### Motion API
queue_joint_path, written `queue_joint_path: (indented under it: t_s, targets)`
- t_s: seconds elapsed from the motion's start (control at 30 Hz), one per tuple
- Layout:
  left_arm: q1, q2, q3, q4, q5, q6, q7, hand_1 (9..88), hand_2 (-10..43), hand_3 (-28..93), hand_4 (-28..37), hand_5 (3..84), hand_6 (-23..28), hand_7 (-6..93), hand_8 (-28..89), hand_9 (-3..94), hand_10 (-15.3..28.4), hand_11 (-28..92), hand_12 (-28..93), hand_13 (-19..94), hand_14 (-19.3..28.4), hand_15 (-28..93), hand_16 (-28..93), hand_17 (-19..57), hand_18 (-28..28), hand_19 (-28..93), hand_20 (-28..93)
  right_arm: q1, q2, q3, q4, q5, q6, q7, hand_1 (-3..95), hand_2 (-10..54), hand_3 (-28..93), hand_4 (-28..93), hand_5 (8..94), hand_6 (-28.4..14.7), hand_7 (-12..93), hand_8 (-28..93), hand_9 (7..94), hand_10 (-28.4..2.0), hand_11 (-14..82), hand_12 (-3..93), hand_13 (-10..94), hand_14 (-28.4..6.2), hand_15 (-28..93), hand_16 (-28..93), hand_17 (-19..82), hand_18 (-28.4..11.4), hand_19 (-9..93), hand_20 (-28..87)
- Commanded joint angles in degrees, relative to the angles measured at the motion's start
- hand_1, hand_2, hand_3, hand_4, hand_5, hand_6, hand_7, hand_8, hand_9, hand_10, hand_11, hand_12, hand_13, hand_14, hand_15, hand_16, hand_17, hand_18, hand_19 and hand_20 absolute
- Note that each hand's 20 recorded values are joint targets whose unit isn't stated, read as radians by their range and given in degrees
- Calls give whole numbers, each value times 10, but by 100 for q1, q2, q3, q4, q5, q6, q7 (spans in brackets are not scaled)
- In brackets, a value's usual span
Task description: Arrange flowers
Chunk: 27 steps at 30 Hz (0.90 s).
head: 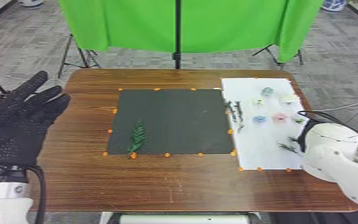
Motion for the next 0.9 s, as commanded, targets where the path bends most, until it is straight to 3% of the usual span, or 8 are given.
queue_joint_path:
  t_s: [0.03, 0.23, 0.37, 0.47, 0.57, 0.9]
  targets:
    - [-8, -17, 28, 22, 14, 8, -94, 231, 69, 806, -235, 375, 98, 186, -112, 362, 211, 312, 113, 267, 283, 553, -103, -79, 247, 592, 137, 65, -24, -260, 42, -115, 221, -87, 493, -95, 653, -223, 633, -139, 62, -80, 751, -200, 382, 104, 767, -101, 671, 74, 513, -168, 932, -65]
    - [-11, -36, 57, 17, 21, -1, -85, 231, 70, 806, -236, 375, 99, 185, -112, 362, 211, 313, 113, 267, 284, 553, -103, -79, 247, 591, 136, 283, -7, -688, 145, -448, 502, -207, 497, -95, 662, -235, 675, -101, 75, -84, 784, -189, 369, 119, 777, -101, 671, 77, 517, -172, 932, -60]
    - [25, -6, 43, 13, -25, 25, -31, 231, 70, 805, -236, 375, 99, 185, -112, 362, 211, 313, 114, 266, 283, 554, -103, -79, 246, 591, 136, 315, 25, -862, 191, -739, 760, -341, 558, -95, 635, -269, 761, -82, 102, 11, 821, -166, 352, 144, 793, -94, 664, 82, 528, -169, 932, -57]
    - [11, -28, 41, 17, -4, 12, -80, 231, 71, 805, -235, 375, 99, 185, -112, 362, 211, 312, 113, 267, 283, 554, -103, -79, 246, 591, 136, 264, 67, -900, 169, -936, 907, -400, 614, -95, 602, -279, 851, -63, 129, 67, 866, -136, 311, 192, 812, -89, 658, 91, 534, -171, 932, -39]
    - [64, -18, 19, 1, -37, 40, -37, 231, 70, 805, -235, 375, 99, 185, -112, 362, 211, 312, 113, 266, 283, 553, -103, -79, 246, 591, 136, 240, 124, -915, 106, -1103, 1164, -488, 631, -95, 590, -281, 860, -62, 136, 82, 878, -129, 303, 204, 823, -82, 652, 95, 530, -174, 932, -2]
    - [96, -67, -32, -29, 4, 53, -97, 230, 70, 806, -235, 376, 99, 186, -112, 362, 212, 312, 113, 267, 283, 553, -104, -79, 246, 591, 136, 322, 257, -758, -231, -1618, 1747, -558, 600, -95, 638, -283, 885, -26, 152, 84, 929, -109, 292, 198, 903, -45, 580, 144, 574, -161, 932, 100]
